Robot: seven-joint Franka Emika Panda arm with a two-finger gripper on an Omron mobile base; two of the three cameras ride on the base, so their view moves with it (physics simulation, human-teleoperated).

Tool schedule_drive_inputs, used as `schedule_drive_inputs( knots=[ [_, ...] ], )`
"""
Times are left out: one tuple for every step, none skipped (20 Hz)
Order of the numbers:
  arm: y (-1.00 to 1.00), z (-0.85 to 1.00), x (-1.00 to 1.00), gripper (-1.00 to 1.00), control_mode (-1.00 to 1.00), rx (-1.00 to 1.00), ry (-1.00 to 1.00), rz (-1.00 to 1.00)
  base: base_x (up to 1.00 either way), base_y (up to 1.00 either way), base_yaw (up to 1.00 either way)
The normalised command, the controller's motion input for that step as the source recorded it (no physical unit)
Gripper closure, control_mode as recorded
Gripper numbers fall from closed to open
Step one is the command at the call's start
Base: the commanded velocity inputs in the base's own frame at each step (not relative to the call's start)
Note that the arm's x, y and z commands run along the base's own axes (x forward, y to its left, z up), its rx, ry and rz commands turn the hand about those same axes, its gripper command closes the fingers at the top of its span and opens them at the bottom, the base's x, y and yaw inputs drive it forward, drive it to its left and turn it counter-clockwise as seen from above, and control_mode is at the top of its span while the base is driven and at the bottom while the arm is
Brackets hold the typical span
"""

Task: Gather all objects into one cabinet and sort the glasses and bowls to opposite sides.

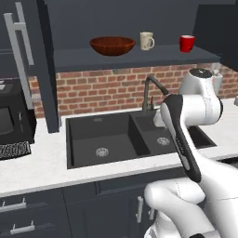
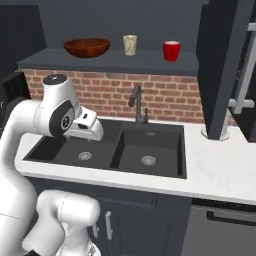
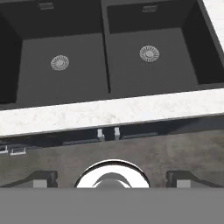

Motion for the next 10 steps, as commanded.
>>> schedule_drive_inputs(
  knots=[
    [0.00,0.00,0.00,-1.00,1.00,0.00,0.00,0.00,-1.00,-0.66,-0.14],
    [0.00,0.00,0.00,-1.00,1.00,0.00,0.00,0.00,-1.00,-0.71,-0.12],
    [0.00,0.00,0.00,-1.00,1.00,0.00,0.00,0.00,-1.00,-0.82,-0.08],
    [0.00,0.00,0.00,-1.00,1.00,0.00,0.00,0.00,-1.00,-0.93,-0.07],
    [0.00,0.00,0.00,-1.00,1.00,0.00,0.00,0.00,-1.00,-1.00,-0.04],
    [0.00,0.00,0.00,-1.00,1.00,0.00,0.00,0.00,-1.00,-1.00,-0.03],
    [0.00,0.00,0.00,-1.00,1.00,0.00,0.00,0.00,-1.00,-1.00,-0.01],
    [0.00,0.00,0.00,-1.00,1.00,0.00,0.00,0.00,-0.85,-1.00,0.00],
    [0.00,0.00,0.00,-1.00,1.00,0.00,0.00,0.00,-0.59,-1.00,0.00],
    [0.00,0.00,0.00,-1.00,1.00,0.00,0.00,0.00,-0.56,-1.00,0.00]
  ],
)
